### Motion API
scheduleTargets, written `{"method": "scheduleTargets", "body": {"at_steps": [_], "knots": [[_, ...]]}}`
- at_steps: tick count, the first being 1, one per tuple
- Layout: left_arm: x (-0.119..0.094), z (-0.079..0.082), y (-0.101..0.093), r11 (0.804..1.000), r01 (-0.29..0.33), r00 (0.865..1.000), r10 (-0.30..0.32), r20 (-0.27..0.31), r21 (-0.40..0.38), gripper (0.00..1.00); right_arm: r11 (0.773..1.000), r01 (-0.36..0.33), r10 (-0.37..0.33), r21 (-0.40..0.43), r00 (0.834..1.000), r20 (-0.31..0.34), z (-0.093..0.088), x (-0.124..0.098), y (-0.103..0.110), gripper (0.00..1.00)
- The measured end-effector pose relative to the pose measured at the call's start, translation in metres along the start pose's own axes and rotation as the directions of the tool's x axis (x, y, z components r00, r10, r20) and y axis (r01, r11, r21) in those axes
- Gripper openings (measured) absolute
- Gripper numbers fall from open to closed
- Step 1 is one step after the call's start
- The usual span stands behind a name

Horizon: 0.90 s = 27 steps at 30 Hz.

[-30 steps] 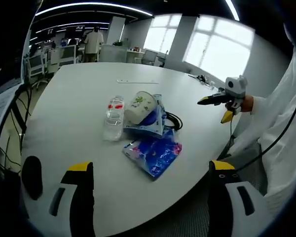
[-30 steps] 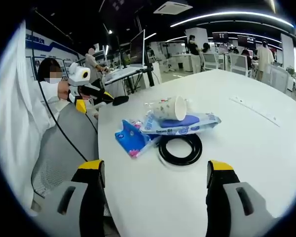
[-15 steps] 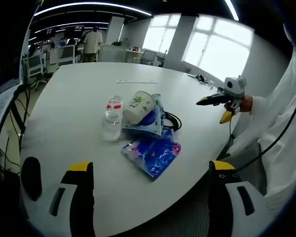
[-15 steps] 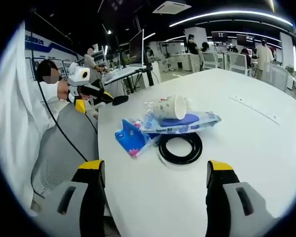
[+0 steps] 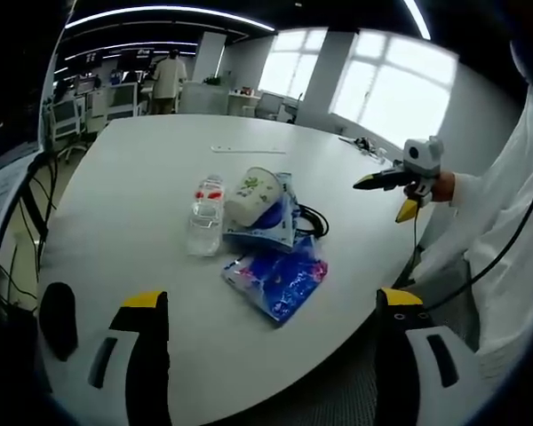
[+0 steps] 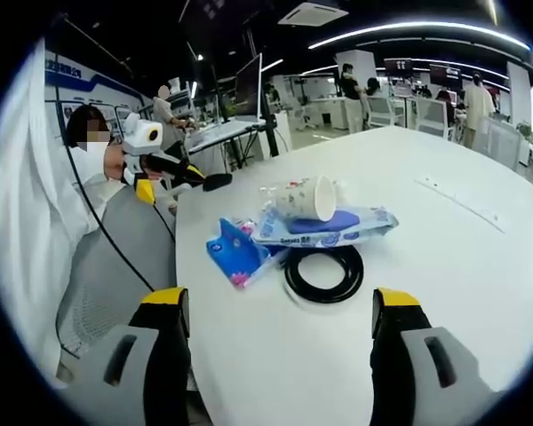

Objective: Arrange the tabletop items into an orderly group along one side of the table until the central work area is clear of visible clutter.

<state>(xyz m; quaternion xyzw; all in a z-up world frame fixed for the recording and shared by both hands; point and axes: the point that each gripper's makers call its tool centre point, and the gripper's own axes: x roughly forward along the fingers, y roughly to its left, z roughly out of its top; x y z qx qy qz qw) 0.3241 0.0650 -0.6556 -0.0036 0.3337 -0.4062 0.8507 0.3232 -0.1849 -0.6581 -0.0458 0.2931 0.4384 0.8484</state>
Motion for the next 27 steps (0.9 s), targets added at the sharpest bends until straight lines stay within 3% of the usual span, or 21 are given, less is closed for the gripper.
{"method": "scheduleTargets", "body": {"at_steps": [27], "knots": [[0.006, 0.023, 0.008, 1.000, 0.000, 0.999, -0.001, 0.035, 0.031, 1.00, 0.999, -0.005, 0.006, -0.041, 0.999, 0.034, 0.039, 0.016, -0.021, 0.79]]}}
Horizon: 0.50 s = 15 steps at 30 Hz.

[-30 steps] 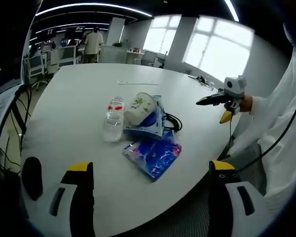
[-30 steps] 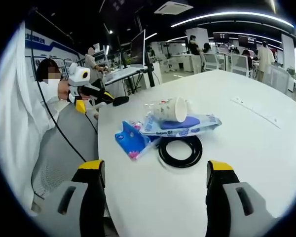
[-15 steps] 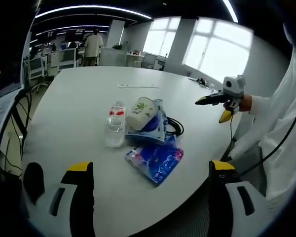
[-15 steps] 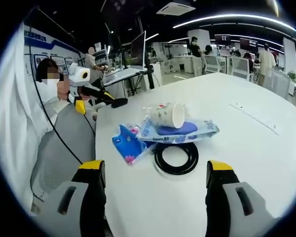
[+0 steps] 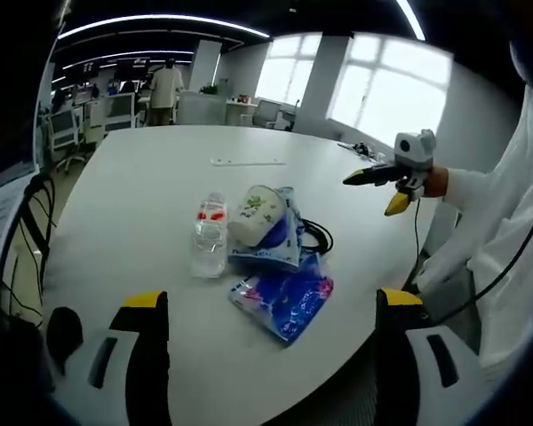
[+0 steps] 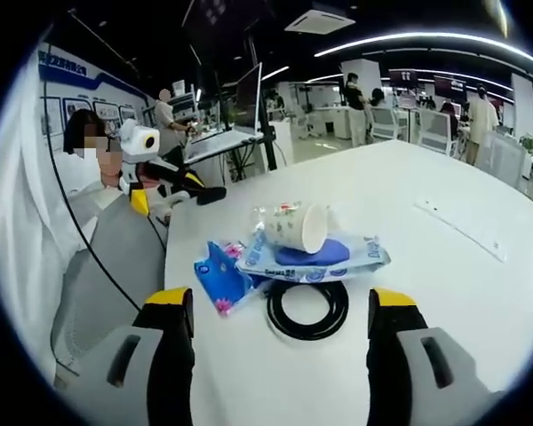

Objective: Arrange the tabletop items into an orderly group along one side of the table until the central work area is clear of visible clutter.

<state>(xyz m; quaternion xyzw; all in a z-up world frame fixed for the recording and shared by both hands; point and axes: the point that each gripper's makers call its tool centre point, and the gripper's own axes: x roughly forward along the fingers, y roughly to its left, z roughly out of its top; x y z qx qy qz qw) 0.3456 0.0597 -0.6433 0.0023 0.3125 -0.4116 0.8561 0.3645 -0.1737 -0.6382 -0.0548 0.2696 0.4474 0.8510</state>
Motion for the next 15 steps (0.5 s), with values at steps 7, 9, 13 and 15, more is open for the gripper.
{"method": "scheduleTargets", "body": {"at_steps": [7, 9, 13, 15], "knots": [[0.004, 0.005, 0.001, 1.000, -0.001, 1.000, 0.001, 0.009, 0.000, 1.00, 1.000, -0.011, 0.011, 0.000, 1.000, 0.026, 0.016, 0.012, -0.006, 0.77], [0.005, 0.007, 0.003, 1.000, -0.003, 1.000, 0.003, 0.013, -0.002, 1.00, 1.000, -0.018, 0.018, 0.000, 0.999, 0.030, 0.020, 0.016, -0.007, 0.76], [0.007, 0.011, 0.006, 1.000, -0.005, 1.000, 0.006, 0.022, -0.006, 1.00, 0.999, -0.034, 0.034, -0.004, 0.999, 0.028, 0.024, 0.026, -0.007, 0.75], [0.009, 0.013, 0.007, 1.000, -0.006, 1.000, 0.006, 0.024, -0.008, 1.00, 0.999, -0.041, 0.041, -0.006, 0.999, 0.026, 0.026, 0.031, -0.008, 0.75]]}}
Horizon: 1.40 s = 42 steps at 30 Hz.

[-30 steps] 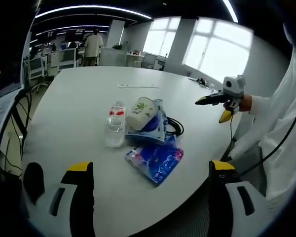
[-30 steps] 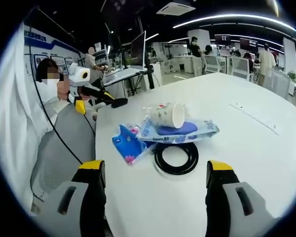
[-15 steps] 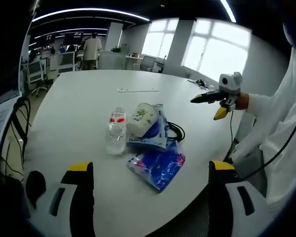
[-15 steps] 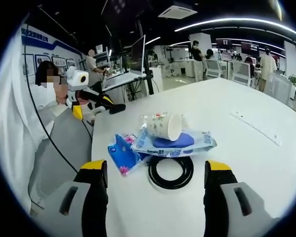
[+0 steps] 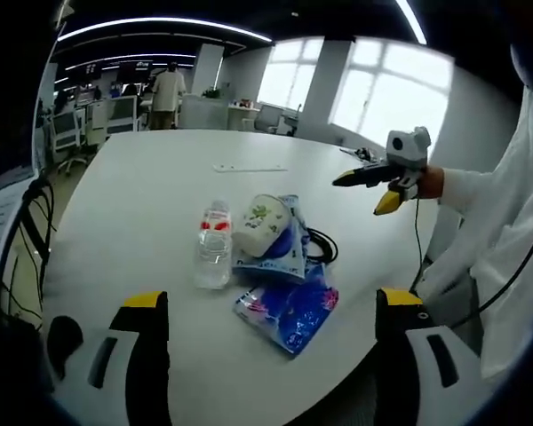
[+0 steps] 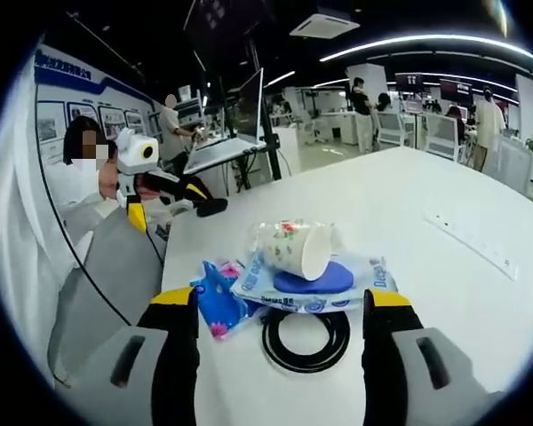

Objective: Arrange the tabletop items into an orderly group along one side of the table until the central work area is clear of visible clutter.

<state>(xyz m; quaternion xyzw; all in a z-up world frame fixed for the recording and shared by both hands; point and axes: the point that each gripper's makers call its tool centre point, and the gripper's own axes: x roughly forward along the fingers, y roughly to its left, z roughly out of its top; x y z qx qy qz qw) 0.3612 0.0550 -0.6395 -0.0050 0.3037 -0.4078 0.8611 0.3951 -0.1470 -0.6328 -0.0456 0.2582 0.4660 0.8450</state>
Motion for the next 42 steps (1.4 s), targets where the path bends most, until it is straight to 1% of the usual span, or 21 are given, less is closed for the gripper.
{"method": "scheduleTargets", "body": {"at_steps": [5, 10, 18, 28, 31, 36, 42], "knots": [[0.003, 0.003, 0.002, 1.000, 0.003, 1.000, -0.003, 0.004, -0.001, 1.00, 1.000, -0.012, 0.012, 0.003, 1.000, 0.001, 0.004, 0.009, -0.003, 0.73], [0.006, 0.005, 0.004, 1.000, 0.005, 1.000, -0.005, 0.013, -0.008, 1.00, 1.000, -0.029, 0.029, -0.002, 1.000, 0.001, 0.010, 0.022, -0.006, 0.70], [0.014, 0.009, 0.005, 0.999, 0.009, 0.999, -0.008, 0.037, -0.032, 1.00, 0.998, -0.063, 0.063, -0.011, 0.998, -0.022, 0.012, 0.042, -0.008, 0.67], [0.019, 0.008, 0.007, 0.998, 0.016, 0.999, -0.014, 0.041, -0.053, 1.00, 0.995, -0.102, 0.102, -0.008, 0.994, -0.038, 0.012, 0.069, -0.009, 0.62], [0.019, 0.008, 0.008, 0.998, 0.016, 0.999, -0.014, 0.045, -0.059, 1.00, 0.994, -0.112, 0.111, -0.010, 0.993, -0.048, 0.011, 0.076, -0.009, 0.60], [0.020, 0.006, 0.011, 0.997, 0.014, 0.999, -0.011, 0.049, -0.070, 1.00, 0.993, -0.117, 0.116, -0.007, 0.992, -0.058, 0.010, 0.087, -0.013, 0.53], [0.021, 0.003, 0.014, 0.997, 0.017, 0.999, -0.014, 0.042, -0.077, 1.00, 0.992, -0.126, 0.127, 0.013, 0.990, -0.054, 0.010, 0.097, -0.014, 0.47]]}}
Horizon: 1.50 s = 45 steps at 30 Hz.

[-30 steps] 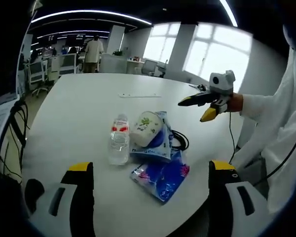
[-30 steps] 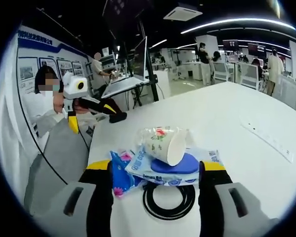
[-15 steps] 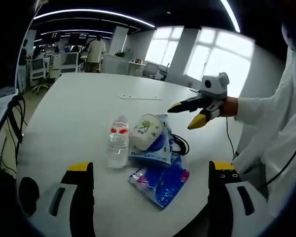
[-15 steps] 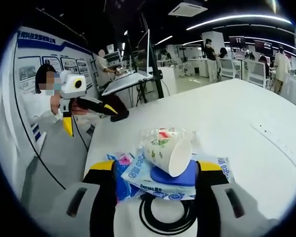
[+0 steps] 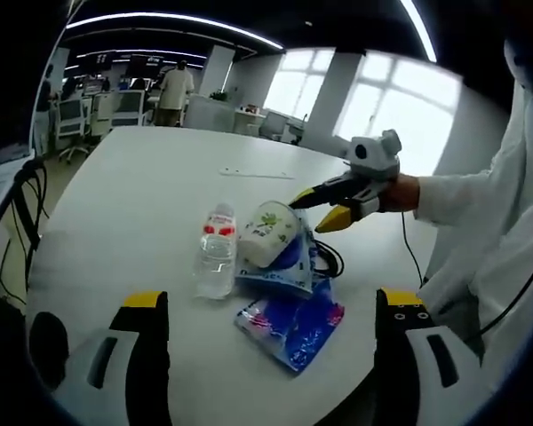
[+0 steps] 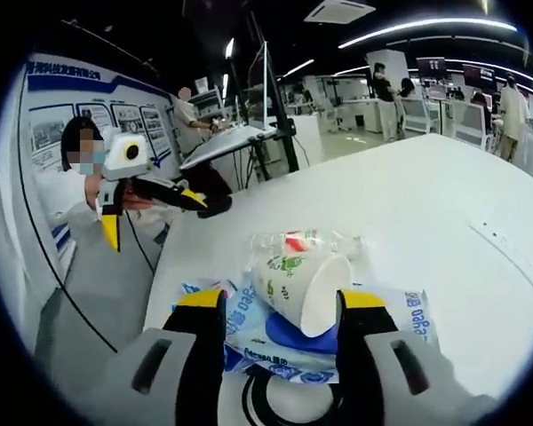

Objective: Arrange the tabletop items into an orderly group along one side of the table until the central work area is clear of visible clutter.

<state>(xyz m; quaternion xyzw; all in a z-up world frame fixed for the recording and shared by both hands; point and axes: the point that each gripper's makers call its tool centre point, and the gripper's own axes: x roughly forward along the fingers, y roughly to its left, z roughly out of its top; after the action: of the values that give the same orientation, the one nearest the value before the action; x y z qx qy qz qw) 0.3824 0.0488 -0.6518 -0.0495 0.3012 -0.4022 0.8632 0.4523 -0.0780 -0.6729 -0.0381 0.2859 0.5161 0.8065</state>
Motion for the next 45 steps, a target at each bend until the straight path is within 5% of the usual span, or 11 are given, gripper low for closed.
{"method": "scheduleTargets", "body": {"at_steps": [32, 45], "knots": [[0.004, -0.001, 0.000, 1.000, 0.002, 1.000, -0.002, 0.000, 0.000, 0.99, 0.996, -0.053, 0.053, 0.076, 0.999, 0.000, -0.012, 0.008, -0.009, 0.05], [0.003, -0.001, -0.004, 1.000, -0.006, 1.000, 0.006, 0.008, -0.003, 0.99, 0.993, -0.094, 0.092, 0.074, 0.995, 0.025, -0.006, 0.004, 0.002, 0.00]]}}
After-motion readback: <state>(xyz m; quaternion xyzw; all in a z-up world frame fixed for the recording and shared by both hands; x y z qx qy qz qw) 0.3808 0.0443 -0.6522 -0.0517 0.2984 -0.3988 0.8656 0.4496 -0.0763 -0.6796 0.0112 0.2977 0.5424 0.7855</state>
